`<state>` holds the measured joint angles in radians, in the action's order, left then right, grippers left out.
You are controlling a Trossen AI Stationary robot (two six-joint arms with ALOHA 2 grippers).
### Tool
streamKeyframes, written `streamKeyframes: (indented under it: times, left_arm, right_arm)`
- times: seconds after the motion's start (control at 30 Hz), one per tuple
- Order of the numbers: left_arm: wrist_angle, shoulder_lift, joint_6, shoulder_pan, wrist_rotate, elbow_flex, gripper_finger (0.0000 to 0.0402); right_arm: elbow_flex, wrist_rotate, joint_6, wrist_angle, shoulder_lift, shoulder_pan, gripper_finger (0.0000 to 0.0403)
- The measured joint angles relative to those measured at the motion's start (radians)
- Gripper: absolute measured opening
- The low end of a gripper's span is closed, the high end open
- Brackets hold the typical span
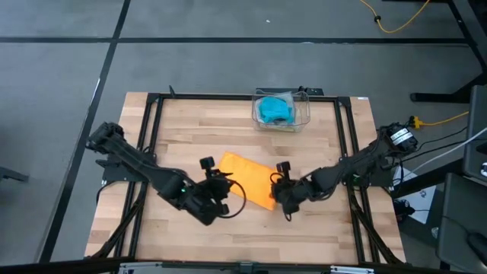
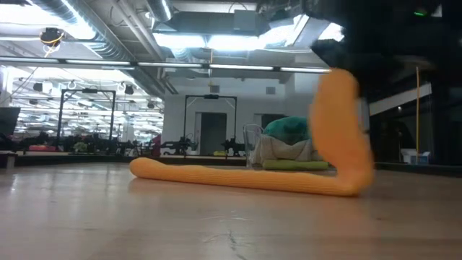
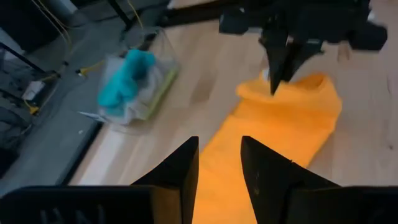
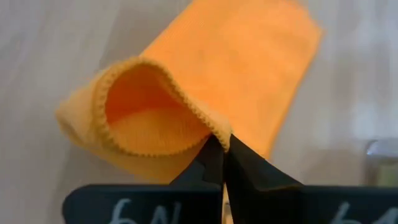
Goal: Fold microfiber towels
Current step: Fold the yellow microfiber towel, then put the yellow microfiber towel into the transparent bin
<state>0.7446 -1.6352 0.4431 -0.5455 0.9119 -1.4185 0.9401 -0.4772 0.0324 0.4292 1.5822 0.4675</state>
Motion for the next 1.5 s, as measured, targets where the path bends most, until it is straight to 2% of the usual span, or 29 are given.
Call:
streamKeyframes:
  times: [0.17,0.3,0.53,0.73,0.87,1.03,1.2,1.37,1.43,1.5]
  left_arm:
    - [0.035,0.067,0.000,-0.024,0.054,0.000,0.0111]
    - [0.086,0.102,-0.008,-0.028,0.074,0.000,0.0111]
    - [0.157,0.117,-0.008,-0.017,0.096,0.000,0.0111]
    - [0.168,0.117,-0.008,-0.018,0.097,0.000,0.0111]
    - [0.176,0.117,-0.008,-0.018,0.097,0.000,0.0111]
    - [0.190,0.117,-0.007,-0.013,0.099,0.000,0.0111]
    - [0.190,0.117,-0.005,-0.009,0.100,0.000,0.0111]
    - [0.195,0.117,-0.003,-0.009,0.100,0.000,0.0111]
    - [0.197,0.117,0.000,-0.009,0.101,0.000,0.0111]
    - [0.201,0.117,0.000,-0.009,0.100,0.000,0.0111]
  right_arm:
    - [0.038,-0.010,-0.141,-0.109,0.000,-0.093,0.0002]
    - [0.040,0.021,-0.261,-0.229,0.000,-0.181,0.0002]
    - [0.040,0.203,-0.359,-0.446,0.086,-0.329,0.0001]
    - [0.040,0.246,-0.386,-0.662,0.202,-0.387,0.0005]
    - [0.040,0.276,-0.440,-0.752,0.249,-0.394,0.0037]
    - [0.078,0.264,-0.457,-0.762,0.278,-0.392,0.0096]
    - [0.166,0.225,-0.439,-0.646,0.270,-0.393,0.0144]
    - [0.311,0.134,-0.356,-0.259,0.224,-0.379,0.0165]
    - [0.371,0.166,-0.250,-0.070,0.212,-0.370,0.0166]
    - [0.411,0.279,-0.161,0.087,0.206,-0.359,0.0167]
